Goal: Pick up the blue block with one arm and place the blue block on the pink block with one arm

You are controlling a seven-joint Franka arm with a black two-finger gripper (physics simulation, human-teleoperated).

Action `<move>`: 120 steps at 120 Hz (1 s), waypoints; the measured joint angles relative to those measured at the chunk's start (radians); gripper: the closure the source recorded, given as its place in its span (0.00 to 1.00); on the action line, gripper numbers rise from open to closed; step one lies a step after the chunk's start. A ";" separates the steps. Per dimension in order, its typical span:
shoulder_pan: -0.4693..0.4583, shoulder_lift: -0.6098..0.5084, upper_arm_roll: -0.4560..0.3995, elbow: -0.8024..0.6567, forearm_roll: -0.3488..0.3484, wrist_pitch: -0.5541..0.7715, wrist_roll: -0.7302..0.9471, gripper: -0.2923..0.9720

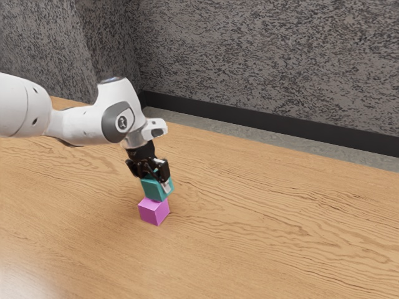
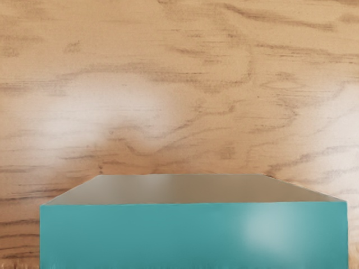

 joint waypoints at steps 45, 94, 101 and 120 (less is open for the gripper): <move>-0.021 -0.062 0.003 -0.097 0.079 0.017 -0.121 0.53; -0.020 -0.051 0.006 -0.093 0.069 0.017 -0.161 0.30; -0.020 -0.051 0.006 -0.093 0.068 0.017 -0.164 0.28; -0.019 -0.066 0.006 -0.094 0.068 0.016 -0.170 0.26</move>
